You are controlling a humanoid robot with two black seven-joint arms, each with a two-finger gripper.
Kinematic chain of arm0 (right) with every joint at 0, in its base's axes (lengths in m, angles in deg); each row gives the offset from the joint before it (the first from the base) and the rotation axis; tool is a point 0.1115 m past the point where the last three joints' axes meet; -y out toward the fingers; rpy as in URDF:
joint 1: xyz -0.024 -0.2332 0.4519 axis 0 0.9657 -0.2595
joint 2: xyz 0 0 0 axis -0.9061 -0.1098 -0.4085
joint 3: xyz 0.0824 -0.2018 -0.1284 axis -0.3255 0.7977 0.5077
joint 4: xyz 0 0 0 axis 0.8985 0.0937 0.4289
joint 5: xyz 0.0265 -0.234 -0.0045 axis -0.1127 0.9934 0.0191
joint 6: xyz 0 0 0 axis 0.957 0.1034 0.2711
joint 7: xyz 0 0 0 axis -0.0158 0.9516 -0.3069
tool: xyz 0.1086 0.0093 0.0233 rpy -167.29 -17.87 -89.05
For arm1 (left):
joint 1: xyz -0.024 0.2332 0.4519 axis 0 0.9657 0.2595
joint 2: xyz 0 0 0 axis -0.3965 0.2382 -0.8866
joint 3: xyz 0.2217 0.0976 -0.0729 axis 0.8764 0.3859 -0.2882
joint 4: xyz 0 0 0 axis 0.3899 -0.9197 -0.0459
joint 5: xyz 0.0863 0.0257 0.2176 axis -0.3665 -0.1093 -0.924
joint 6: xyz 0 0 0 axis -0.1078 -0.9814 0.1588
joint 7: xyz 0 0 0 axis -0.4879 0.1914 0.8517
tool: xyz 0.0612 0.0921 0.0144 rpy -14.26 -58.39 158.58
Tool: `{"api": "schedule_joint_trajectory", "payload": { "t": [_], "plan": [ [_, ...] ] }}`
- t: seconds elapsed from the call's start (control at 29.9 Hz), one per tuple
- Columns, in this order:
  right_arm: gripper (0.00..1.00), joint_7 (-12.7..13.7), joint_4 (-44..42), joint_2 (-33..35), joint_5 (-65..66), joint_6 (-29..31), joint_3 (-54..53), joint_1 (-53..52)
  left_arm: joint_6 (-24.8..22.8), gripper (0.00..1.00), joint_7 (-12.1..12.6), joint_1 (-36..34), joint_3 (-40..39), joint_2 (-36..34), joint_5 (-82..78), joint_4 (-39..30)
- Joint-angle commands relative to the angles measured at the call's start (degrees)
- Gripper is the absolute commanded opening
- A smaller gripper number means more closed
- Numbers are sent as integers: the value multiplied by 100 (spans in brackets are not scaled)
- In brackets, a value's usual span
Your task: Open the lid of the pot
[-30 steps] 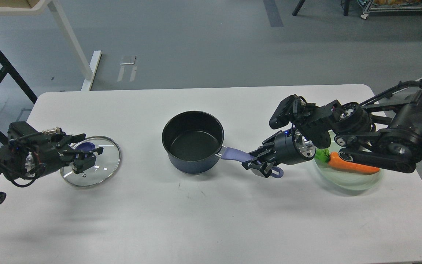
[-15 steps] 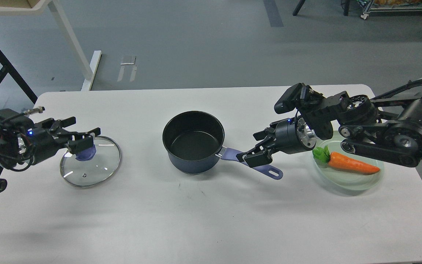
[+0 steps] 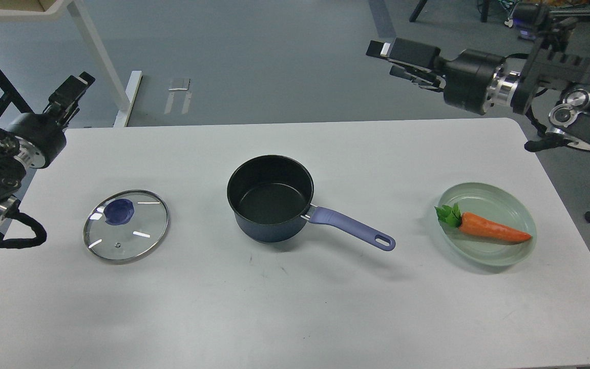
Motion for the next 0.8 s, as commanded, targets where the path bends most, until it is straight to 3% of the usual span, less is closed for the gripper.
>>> {"api": "schedule_joint_trajectory", "payload": {
  "t": [0.0, 0.33, 0.47, 0.77],
  "plan": [
    [100, -2, -321, 41, -880, -3, -510, 393, -257, 99, -1, -39, -369, 220, 674, 4],
    [100, -28, -1271, -178, -3104, -170, -704, 833, -530, 99, -1, 22, -1038, 651, 1535, 162],
    [100, -28, -1543, -337, -4211, -152, -897, 1035, -968, 99, -1, 22, -1056, 1064, 1993, 609],
    [100, -19, -1824, -915, -5339, -161, -2179, 2089, -1487, 99, -1, 75, -1706, 1574, 3056, 1076]
  ]
}}
